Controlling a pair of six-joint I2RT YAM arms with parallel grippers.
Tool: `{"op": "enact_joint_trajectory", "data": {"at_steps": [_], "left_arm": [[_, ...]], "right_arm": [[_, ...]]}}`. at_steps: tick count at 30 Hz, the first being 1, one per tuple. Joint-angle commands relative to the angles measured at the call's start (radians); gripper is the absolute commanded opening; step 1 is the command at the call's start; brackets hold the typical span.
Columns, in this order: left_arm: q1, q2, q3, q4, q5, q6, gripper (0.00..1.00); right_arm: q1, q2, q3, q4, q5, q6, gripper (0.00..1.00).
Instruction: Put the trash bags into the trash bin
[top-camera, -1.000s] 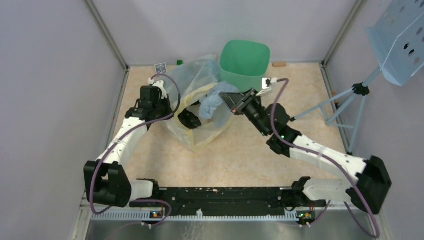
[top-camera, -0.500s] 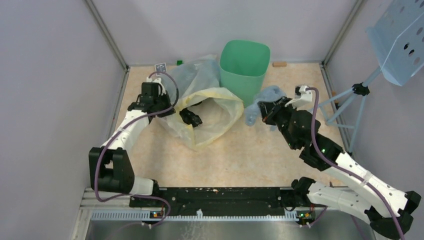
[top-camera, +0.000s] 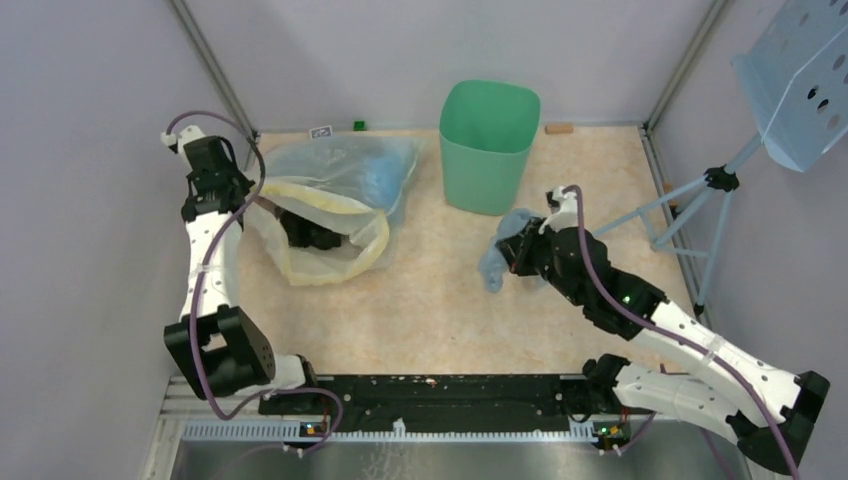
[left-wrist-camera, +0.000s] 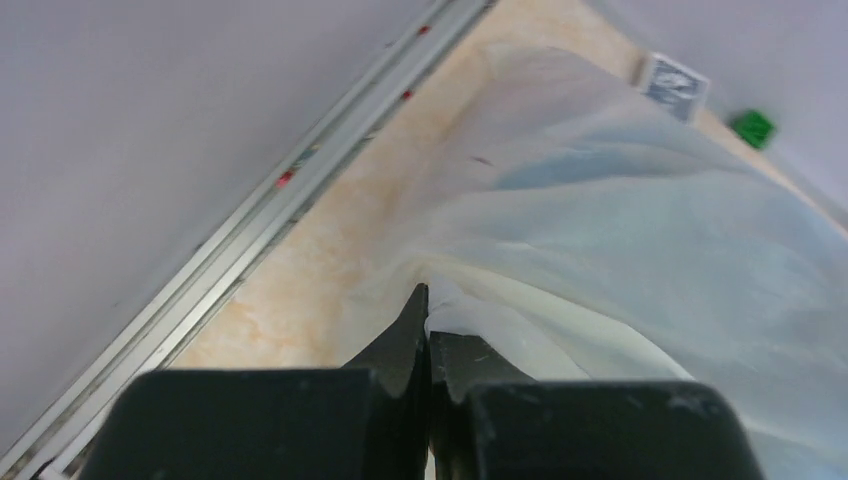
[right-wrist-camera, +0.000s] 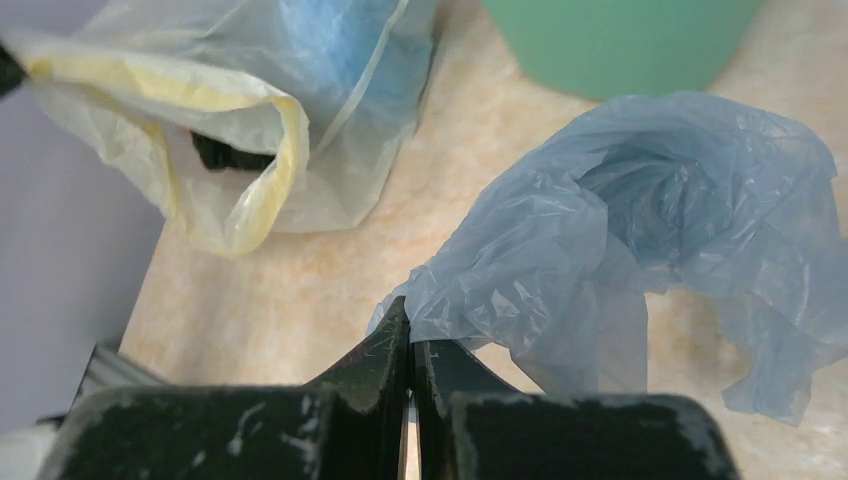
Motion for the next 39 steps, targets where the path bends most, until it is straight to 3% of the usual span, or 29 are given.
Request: {"op": "enact_joint_trajectory", "data": {"at_steps": [1,2,4,6,7,9,11,18,21,26,31,35,38,39], "left_arm": [[-0.012,-0.096,0.013,0.085,0.182,0.030,0.02],[-0.015,-0.109,-0.003,0.085,0.265,0.018,0.14],[-0.031,-0.140,-0.043,0.070,0.368,0.003,0.52],[-0.074,-0.177,-0.067,0.022,0.365,0.026,0.90],[-0.104,-0.198,-0.076,-0.007,0.330,0.043,0.98],[-0.147,-0.246,-0.089,-0.055,0.284,0.073,0.99],[-0.184,-0.287,-0.081,-0.113,0.270,0.083,0.99],[-0.454,-0.368,-0.045,-0.261,0.168,0.070,0.99],[-0.515,-0.408,-0.041,-0.278,0.089,0.069,0.99],[-0.520,-0.447,-0.040,-0.300,0.026,0.116,0.99],[-0.520,-0.429,0.016,-0.415,0.093,0.153,0.99],[-0.520,-0.437,0.073,-0.522,-0.151,0.096,0.99],[-0.520,-0.505,0.063,-0.450,-0.089,0.122,0.99],[-0.520,-0.526,0.059,-0.411,0.012,0.132,0.99]], "right_arm": [[-0.004,0.071,-0.001,0.089,-0.263,-0.057,0.00],[-0.004,0.092,-0.004,0.101,-0.299,-0.057,0.00],[-0.004,0.116,-0.007,0.101,-0.325,-0.057,0.10],[-0.004,0.134,-0.004,0.080,-0.333,-0.059,0.56],[-0.005,0.141,-0.001,0.052,-0.318,-0.058,0.70],[-0.004,0.144,0.013,-0.006,-0.273,-0.061,0.80],[-0.004,0.134,0.014,-0.053,-0.209,-0.069,0.81],[-0.021,0.097,-0.003,-0.197,0.002,-0.054,0.75],[-0.034,0.090,-0.042,-0.158,-0.059,-0.079,0.72],[-0.035,0.200,-0.093,-0.019,-0.343,-0.115,0.65],[-0.031,0.354,-0.083,0.012,-0.402,-0.109,0.65],[-0.018,0.374,-0.066,0.015,-0.373,-0.125,0.69],[-0.019,0.368,-0.061,0.015,-0.347,-0.140,0.69],[-0.019,0.367,-0.056,0.004,-0.340,-0.144,0.69]]}}
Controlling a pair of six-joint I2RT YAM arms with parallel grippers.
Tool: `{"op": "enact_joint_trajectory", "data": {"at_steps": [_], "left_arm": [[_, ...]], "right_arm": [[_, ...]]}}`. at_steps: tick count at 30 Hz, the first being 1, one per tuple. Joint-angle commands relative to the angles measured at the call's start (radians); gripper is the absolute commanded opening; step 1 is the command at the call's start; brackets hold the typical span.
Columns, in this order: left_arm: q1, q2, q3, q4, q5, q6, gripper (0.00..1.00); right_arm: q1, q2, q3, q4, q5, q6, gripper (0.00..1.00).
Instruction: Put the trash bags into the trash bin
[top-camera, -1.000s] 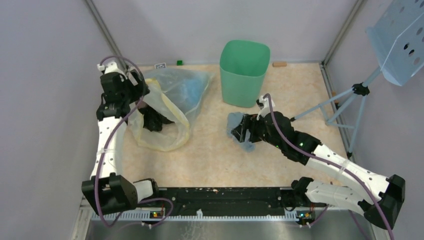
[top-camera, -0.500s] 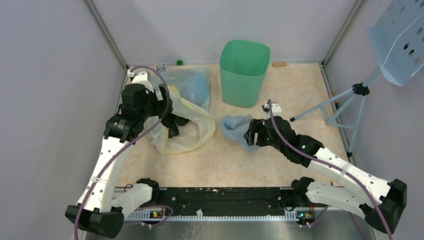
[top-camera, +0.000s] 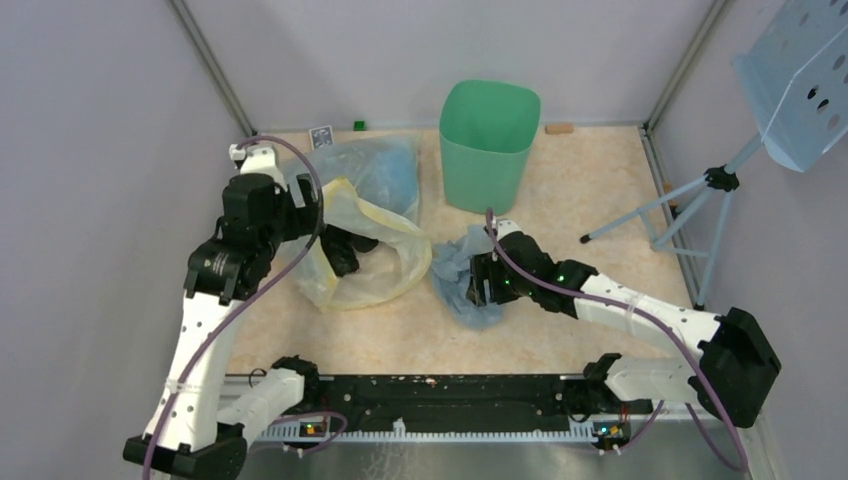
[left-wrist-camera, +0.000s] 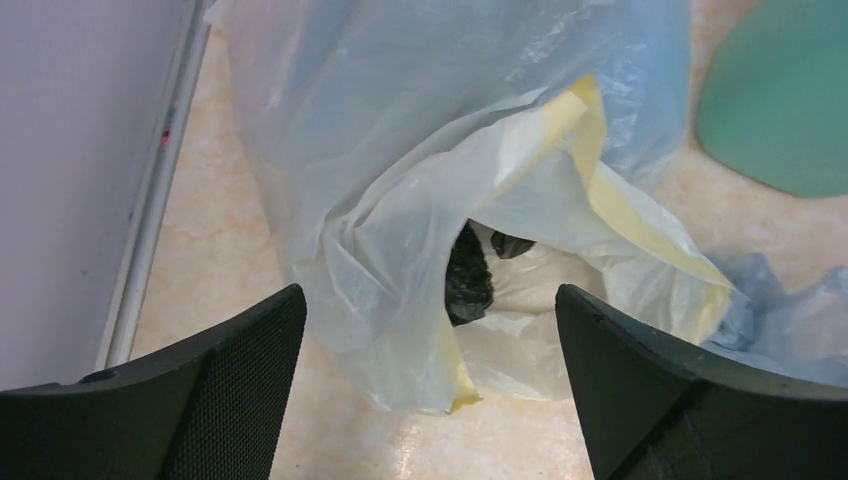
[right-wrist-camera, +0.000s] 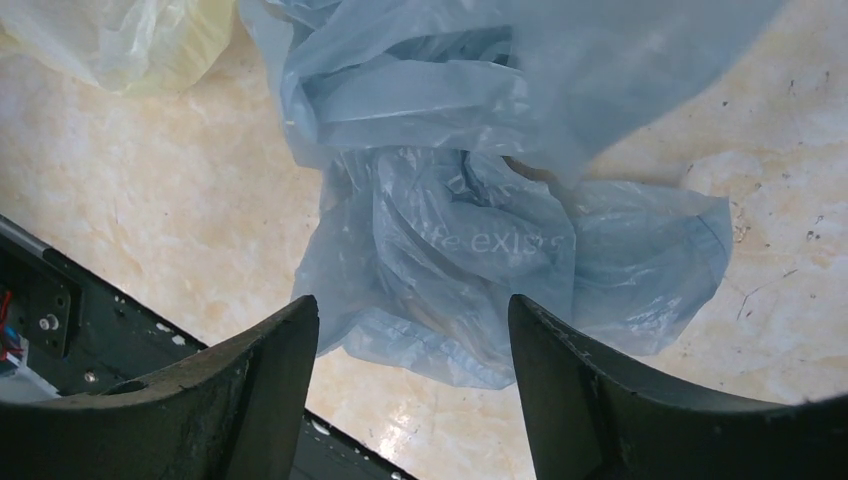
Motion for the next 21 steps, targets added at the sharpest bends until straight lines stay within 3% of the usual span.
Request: {"op": "enact_joint_trajectory", "data": {"at_steps": [1,4,7,10,13,18,21], "left_arm": [[-0.001,-0.101,0.024,0.096,0.173,0.022,0.98],[-0.001,-0.123,-0.027,0.265,0.515,-0.042,0.86],[-0.001,-0.088,-0.112,0.441,0.766,-0.190,0.61],[-0.019,-0.026,-0.223,0.609,0.881,-0.324,0.32],[-0.112,0.032,-0.289,0.717,0.814,-0.355,0.10],[-0.319,0.177,-0.287,0.772,0.568,-0.350,0.05],[-0.372,0.264,-0.282,0.803,0.439,-0.355,0.01]], "right_arm": [[0.006,-0.018,0.032,0.019,0.026,-0.032,0.69],[0.006,-0.045,0.024,0.004,0.061,-0.028,0.69],[0.006,-0.096,0.001,0.001,0.093,-0.006,0.67],[0.006,-0.126,-0.024,0.028,0.066,-0.003,0.68],[0.007,-0.106,-0.033,0.067,-0.034,-0.018,0.72],[0.026,-0.039,-0.046,0.080,-0.024,-0.021,0.76],[0.028,-0.039,-0.077,0.092,0.039,0.000,0.75]]}}
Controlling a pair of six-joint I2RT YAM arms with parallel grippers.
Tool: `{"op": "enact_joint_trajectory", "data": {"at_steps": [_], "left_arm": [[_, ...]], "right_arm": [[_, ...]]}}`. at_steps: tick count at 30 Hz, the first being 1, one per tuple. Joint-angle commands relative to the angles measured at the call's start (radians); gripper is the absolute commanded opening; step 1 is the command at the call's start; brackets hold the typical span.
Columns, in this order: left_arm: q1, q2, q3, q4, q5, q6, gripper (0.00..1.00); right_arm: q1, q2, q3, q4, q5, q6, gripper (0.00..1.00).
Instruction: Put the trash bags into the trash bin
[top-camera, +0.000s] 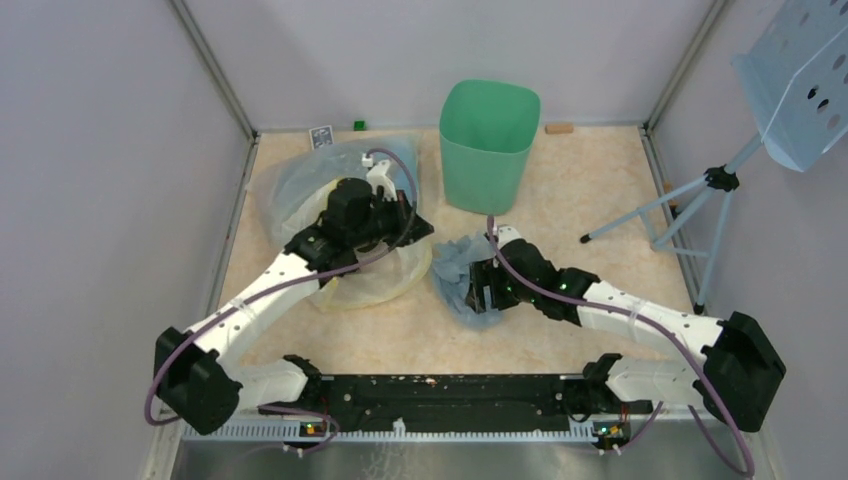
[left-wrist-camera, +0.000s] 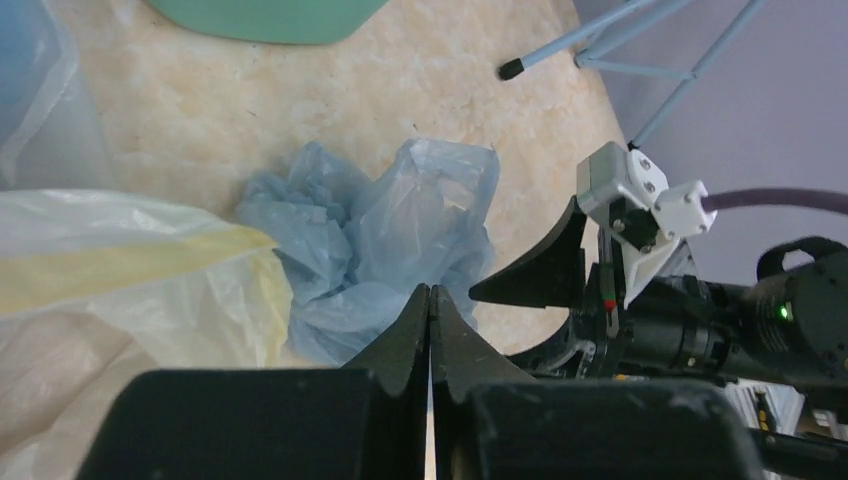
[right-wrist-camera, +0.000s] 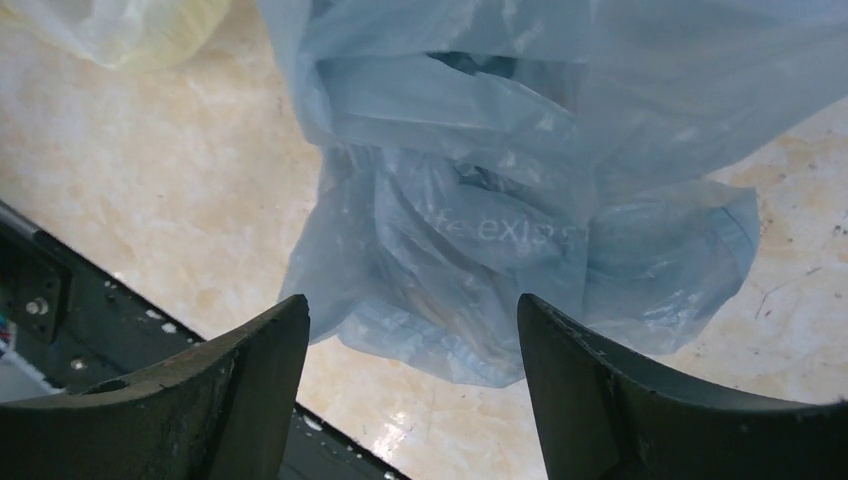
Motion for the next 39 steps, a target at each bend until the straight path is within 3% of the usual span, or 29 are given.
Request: {"op": "enact_joint_trajectory", "data": {"at_steps": [1,6,12,19,21,23,26,27,31,34,39], "left_arm": [[-0.063,0.086,0.021,0.161,-0.214,-0.038,0.00],[-0.051,0.231,-0.002,0.136,-0.416,-0.090,0.00],[0.108,0.332,-0.097,0.093,-0.421,-0.087,0.00],[0.370,0.208,-0.179,0.020,-0.504,0.000,0.00],[0.392,0.160,-0.171,0.019,-0.494,0.064,0.00],[0.391,0.130,-0.133,-0.010,-0.390,0.121,0.00],[0.379,0.095,-0.098,-0.039,-0.074,0.169,0.15],[0.358,0.072,-0.102,-0.027,-0.043,0.180,0.20],[0.161,-0.008,-0.093,-0.018,-0.086,0.238,0.43],[0.038,0.005,-0.050,-0.020,-0.120,0.279,0.54],[-0.099,0.080,-0.019,0.066,-0.099,0.355,0.81]], "right_arm": [[0.012,-0.005,-0.038,0.042,0.081,0.021,0.75],[0.012,-0.053,-0.064,0.020,0.116,0.028,0.75],[0.012,-0.135,-0.080,-0.037,0.179,0.026,0.74],[0.012,-0.148,-0.092,-0.040,0.187,0.039,0.74],[0.012,-0.128,-0.095,-0.036,0.181,0.042,0.74],[0.012,-0.110,-0.097,-0.043,0.205,0.065,0.74],[0.012,-0.117,-0.094,-0.060,0.265,0.100,0.72],[0.012,-0.133,-0.097,-0.064,0.286,0.118,0.72],[-0.012,-0.254,-0.128,-0.083,0.337,0.180,0.71],[-0.063,-0.305,-0.136,-0.127,0.361,0.229,0.67],[-0.170,-0.334,-0.157,-0.120,0.250,0.256,0.63]]}}
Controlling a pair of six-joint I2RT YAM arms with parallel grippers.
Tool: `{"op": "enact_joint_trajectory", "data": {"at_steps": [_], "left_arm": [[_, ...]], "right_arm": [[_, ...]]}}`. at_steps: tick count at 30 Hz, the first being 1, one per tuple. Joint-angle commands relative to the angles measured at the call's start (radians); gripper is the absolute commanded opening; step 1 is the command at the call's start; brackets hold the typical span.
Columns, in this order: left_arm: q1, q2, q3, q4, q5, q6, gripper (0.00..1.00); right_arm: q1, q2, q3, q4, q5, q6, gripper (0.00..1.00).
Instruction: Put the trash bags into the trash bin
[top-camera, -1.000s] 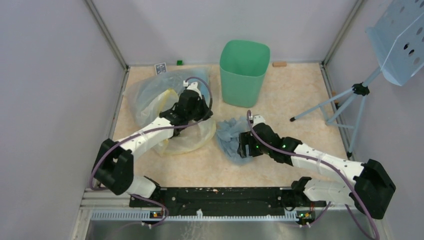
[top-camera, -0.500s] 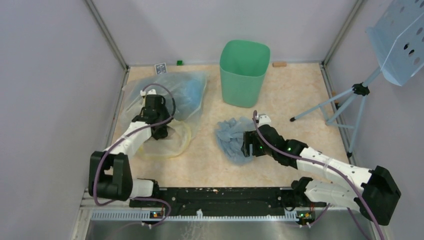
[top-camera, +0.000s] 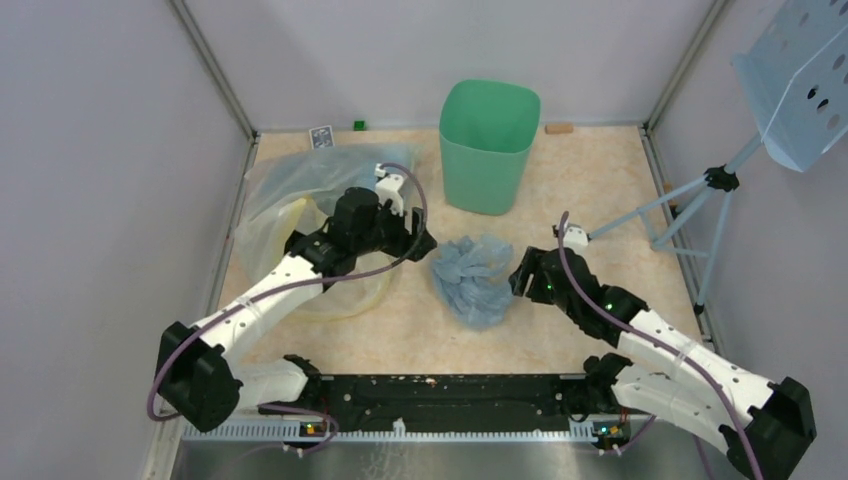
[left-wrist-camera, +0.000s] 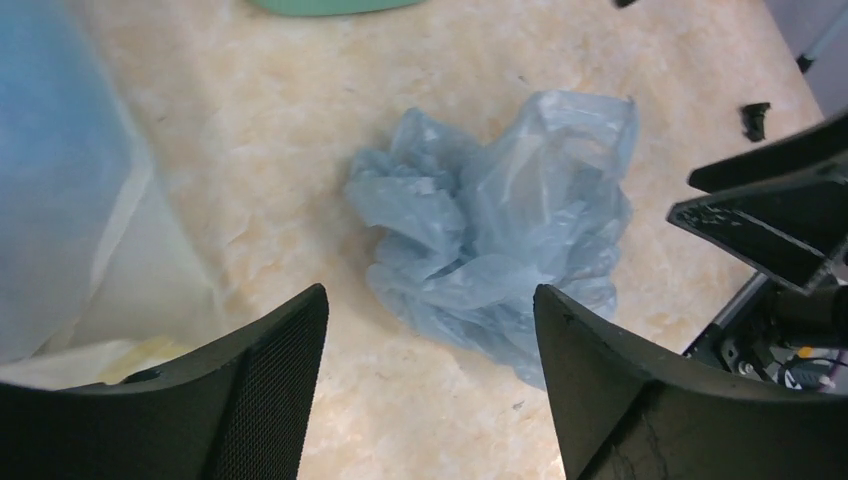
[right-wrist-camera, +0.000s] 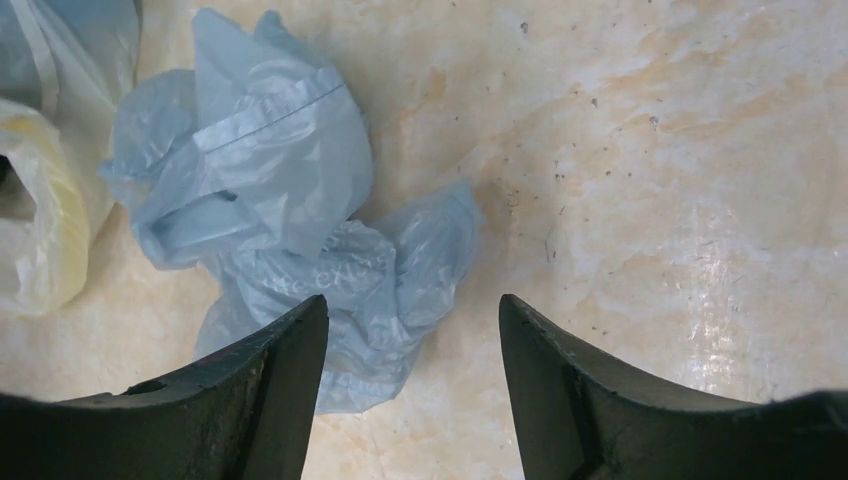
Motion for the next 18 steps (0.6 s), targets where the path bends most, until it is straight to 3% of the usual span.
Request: {"op": "enact_joint_trajectory", "data": {"at_steps": [1,9,16,18], "left_arm": [[-0.109,0.080,0.068,0.086,0.007,0.118,0.84],[-0.363,0.334,0.265,0.015,-0.178,0.323,0.91],[-0.417,0.466,0.319,0.031,-0.204,0.393,0.95],[-0.418,0.490,0.312,0.029,-0.292,0.388,0.96]], "right_arm": [[-0.092,-0.021,-0.028,0.005,-0.104,0.053,0.63],[-0.253,0.009,-0.104,0.136,-0.333,0.099,0.58],[-0.290,0.108,-0.153,0.293,-0.447,0.126,0.53],[-0.293,0.152,-0.154,0.323,-0.460,0.127,0.53]]}}
